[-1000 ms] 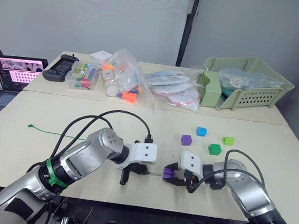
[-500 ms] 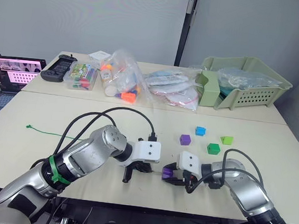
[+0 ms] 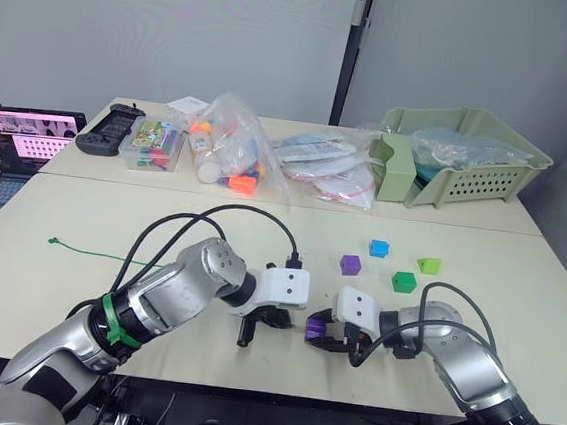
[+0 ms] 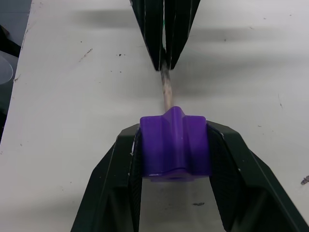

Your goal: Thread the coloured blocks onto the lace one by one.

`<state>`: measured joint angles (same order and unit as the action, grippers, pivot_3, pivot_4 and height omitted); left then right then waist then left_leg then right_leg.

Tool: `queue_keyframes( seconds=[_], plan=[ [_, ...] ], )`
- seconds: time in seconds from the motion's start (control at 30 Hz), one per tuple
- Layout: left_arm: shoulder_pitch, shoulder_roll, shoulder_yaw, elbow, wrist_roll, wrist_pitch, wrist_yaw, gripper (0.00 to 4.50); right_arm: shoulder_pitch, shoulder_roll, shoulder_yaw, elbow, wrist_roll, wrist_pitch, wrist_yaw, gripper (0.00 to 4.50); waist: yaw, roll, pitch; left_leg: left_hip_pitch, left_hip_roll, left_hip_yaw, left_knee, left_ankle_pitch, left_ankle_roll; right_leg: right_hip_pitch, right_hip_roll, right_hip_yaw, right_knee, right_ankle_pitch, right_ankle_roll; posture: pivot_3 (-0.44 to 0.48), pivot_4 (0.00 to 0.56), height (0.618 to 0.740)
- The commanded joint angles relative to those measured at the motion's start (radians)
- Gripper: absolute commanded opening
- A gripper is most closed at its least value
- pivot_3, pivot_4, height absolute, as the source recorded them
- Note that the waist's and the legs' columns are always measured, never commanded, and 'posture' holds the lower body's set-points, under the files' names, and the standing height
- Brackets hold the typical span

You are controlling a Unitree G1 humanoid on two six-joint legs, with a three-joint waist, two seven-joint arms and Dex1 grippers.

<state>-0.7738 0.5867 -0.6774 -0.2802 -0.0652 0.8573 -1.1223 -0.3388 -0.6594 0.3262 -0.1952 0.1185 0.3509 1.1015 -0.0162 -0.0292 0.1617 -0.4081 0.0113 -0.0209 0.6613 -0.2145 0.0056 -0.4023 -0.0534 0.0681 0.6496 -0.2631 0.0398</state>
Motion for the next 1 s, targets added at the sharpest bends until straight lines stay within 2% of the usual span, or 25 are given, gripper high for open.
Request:
queue_keyframes(
  seconds=[0.03, 0.2, 0.3, 0.53, 0.63, 0.7, 0.73, 0.83, 1.0],
  plan=[
    [-0.023, -0.045, -0.006, 0.009, 0.004, -0.032, 0.01, 0.0, 0.012, 0.013, 0.031, -0.032, -0.006, 0.019, -0.006, 1.38, -0.001, 0.0, 0.0, 0.0, 0.0, 0.0, 0.0, 0.0, 0.0, 0.0, 0.0, 0.0, 0.0, 0.0, 0.0, 0.0, 0.15, 0.74],
    [-0.01, -0.102, 0.011, 0.057, -0.002, -0.065, 0.029, 0.0, 0.015, 0.018, 0.029, -0.04, -0.003, 0.034, -0.017, 1.38, -0.001, 0.0, 0.0, 0.0, 0.0, 0.0, 0.0, 0.0, 0.0, 0.0, 0.0, 0.0, 0.0, 0.0, 0.0, 0.0, 0.15, 0.74],
    [0.001, -0.105, 0.014, 0.073, 0.0, -0.07, 0.031, 0.0, 0.02, 0.018, 0.026, -0.047, -0.003, 0.041, -0.024, 1.38, 0.001, 0.0, 0.0, 0.001, 0.0, 0.0, 0.0, 0.0, 0.0, 0.001, 0.0, 0.0, 0.0, 0.0, 0.0, 0.0, 0.15, 0.74],
    [0.054, -0.129, 0.1, 0.094, -0.055, -0.123, 0.022, 0.0, 0.03, 0.02, 0.008, -0.05, 0.003, 0.049, -0.043, 1.38, 0.002, 0.0, 0.0, 0.002, 0.0, 0.0, 0.0, 0.0, 0.0, 0.002, -0.001, 0.0, 0.0, 0.0, 0.0, 0.0, 0.15, 0.74],
    [0.082, -0.086, 0.128, 0.1, -0.071, -0.19, -0.036, 1.03, 0.033, 0.017, 0.005, -0.054, 0.004, 0.053, -0.044, 1.38, 0.002, 0.0, 0.0, 0.002, -0.001, 0.0, 0.0, 0.0, 0.0, 0.002, -0.001, 0.0, 0.0, 0.0, 0.0, 0.0, 0.15, 0.74],
    [0.088, -0.074, 0.143, 0.116, -0.059, -0.228, -0.025, 1.62, 0.036, 0.014, 0.003, -0.056, 0.004, 0.054, -0.043, 1.38, 0.002, 0.0, 0.0, 0.002, 0.0, 0.0, 0.0, 0.0, 0.0, 0.001, -0.001, 0.0, 0.0, 0.0, 0.0, 0.0, 0.15, 0.74],
    [0.088, -0.07, 0.15, 0.125, -0.054, -0.241, -0.016, 2.05, 0.038, 0.012, 0.003, -0.055, 0.004, 0.055, -0.044, 1.38, 0.001, 0.0, 0.0, 0.002, 0.0, 0.0, 0.0, 0.0, 0.0, 0.001, -0.001, 0.0, 0.0, 0.0, 0.0, 0.0, 0.15, 0.74],
    [0.099, -0.029, 0.177, 0.135, -0.069, -0.306, -0.055, 2.98, 0.042, 0.008, 0.001, -0.057, 0.003, 0.059, -0.046, 1.38, -0.001, 0.0, 0.0, 0.002, 0.0, 0.0, 0.0, 0.0, 0.0, 0.001, 0.0, 0.0, 0.0, 0.0, 0.0, 0.0, 0.15, 0.74],
    [0.141, 0.032, 0.206, 0.193, -0.053, -0.468, -0.095, 3.01, 0.047, -0.001, -0.005, -0.056, 0.006, 0.06, -0.048, 1.38, 0.001, 0.0, 0.0, 0.002, 0.0, 0.0, 0.0, 0.0, 0.0, 0.001, -0.001, 0.0, 0.0, 0.0, 0.0, 0.0, 0.15, 0.74]
  ],
)
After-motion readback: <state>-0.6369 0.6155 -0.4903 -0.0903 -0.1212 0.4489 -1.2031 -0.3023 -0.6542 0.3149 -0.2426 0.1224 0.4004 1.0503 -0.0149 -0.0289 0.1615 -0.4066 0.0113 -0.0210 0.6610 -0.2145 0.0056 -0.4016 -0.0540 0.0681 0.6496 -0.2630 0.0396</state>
